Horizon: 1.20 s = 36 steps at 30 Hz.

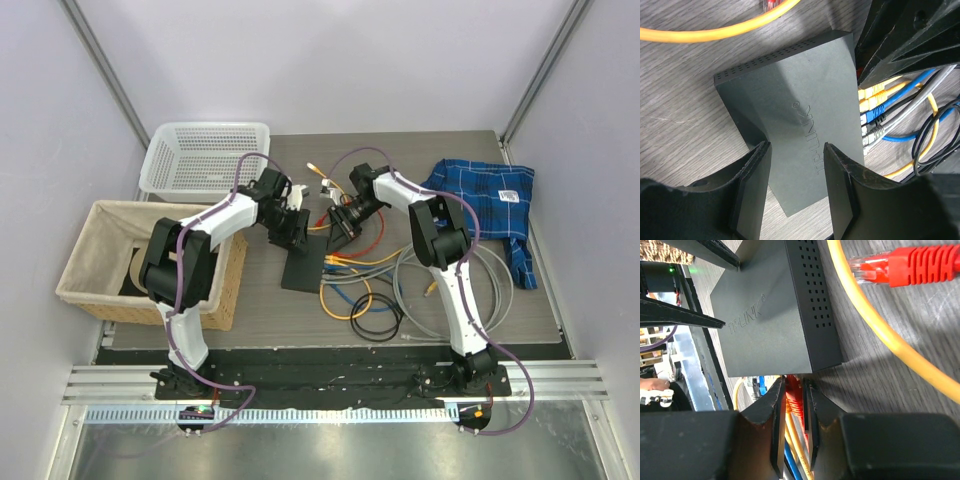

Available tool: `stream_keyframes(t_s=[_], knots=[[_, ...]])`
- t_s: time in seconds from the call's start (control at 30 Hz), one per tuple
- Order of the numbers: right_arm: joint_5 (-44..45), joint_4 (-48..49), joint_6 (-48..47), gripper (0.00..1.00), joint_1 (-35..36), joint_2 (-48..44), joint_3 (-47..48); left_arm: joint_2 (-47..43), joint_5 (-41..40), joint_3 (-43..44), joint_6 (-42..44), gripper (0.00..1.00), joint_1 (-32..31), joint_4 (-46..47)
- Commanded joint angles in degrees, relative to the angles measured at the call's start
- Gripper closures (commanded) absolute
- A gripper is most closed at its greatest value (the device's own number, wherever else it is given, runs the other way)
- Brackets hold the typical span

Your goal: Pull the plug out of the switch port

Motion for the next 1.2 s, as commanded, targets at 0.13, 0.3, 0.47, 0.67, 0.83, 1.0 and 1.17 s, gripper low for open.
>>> stream_keyframes(t_s=[0.13, 0.3, 0.47, 0.67, 0.83, 1.0, 1.17], knots=[[9.0, -4.6, -5.0, 0.98, 1.0, 2.3, 1.2, 3.0, -3.2, -1.7, 1.3, 0.48, -0.3, 0.1], [11.1, -7.8, -10.8, 0.98, 1.0, 2.2, 0.9, 3.5, -3.7, -1.6, 1.1, 0.48, -0.4, 0.4], [12.3, -15.8, -17.8, 0.98, 0.9, 3.5, 5.1, 3.9, -3.7, -1.2, 1.0, 0.48, -0.3, 0.6], [12.0, -23.2, -25.8, 0.98, 0.0, 2.0, 9.6, 3.6, -3.8, -1.4, 1.1, 0.48, -0.3, 0.7], [9.2, -29.4, -29.8, 0.98, -0.3, -0.7, 17.2, 3.2, -3.9, -1.9, 1.1, 0.48, -0.3, 1.4], [8.8, -24.5, -25.4, 0.99, -1.0, -5.3, 20.7, 3.1, -3.8, -1.8, 1.0, 0.48, -0.3, 1.7], [8.9, -17.6, -19.2, 0.99, -3.2, -3.4, 26.2, 3.0, -3.6, -1.7, 0.8, 0.48, -0.3, 2.1]])
